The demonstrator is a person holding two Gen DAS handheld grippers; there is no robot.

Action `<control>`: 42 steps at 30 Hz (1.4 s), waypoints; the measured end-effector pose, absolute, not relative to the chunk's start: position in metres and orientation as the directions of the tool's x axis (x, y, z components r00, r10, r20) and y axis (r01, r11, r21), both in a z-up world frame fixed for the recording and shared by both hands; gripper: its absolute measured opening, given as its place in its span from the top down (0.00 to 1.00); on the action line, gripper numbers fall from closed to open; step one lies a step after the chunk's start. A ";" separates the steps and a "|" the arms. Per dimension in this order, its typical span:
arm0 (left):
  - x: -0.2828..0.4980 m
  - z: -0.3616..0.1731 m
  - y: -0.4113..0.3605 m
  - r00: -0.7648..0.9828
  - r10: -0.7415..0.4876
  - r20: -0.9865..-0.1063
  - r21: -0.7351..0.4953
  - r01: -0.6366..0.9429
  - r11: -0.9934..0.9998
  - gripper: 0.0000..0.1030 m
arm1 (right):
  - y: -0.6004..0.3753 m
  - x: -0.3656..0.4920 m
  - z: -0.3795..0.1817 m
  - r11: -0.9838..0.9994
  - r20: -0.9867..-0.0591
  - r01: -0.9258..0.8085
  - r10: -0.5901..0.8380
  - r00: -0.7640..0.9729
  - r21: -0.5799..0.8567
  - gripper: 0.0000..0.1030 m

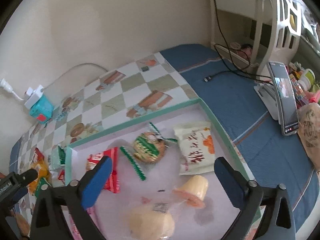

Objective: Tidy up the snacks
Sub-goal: 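Move both open tools back toward the remaining snack pile, then grasp the green biscuit pack with the right tool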

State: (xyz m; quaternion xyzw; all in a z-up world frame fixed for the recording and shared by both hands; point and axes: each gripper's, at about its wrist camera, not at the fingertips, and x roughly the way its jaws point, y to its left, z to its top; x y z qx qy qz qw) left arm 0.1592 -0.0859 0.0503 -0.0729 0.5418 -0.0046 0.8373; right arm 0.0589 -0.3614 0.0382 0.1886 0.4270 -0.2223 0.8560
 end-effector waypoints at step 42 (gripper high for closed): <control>0.125 0.030 0.152 0.355 0.093 -0.930 -0.117 -0.527 0.842 0.16 | -0.142 0.118 0.040 0.974 -0.810 0.156 0.045 0.584 0.166 0.00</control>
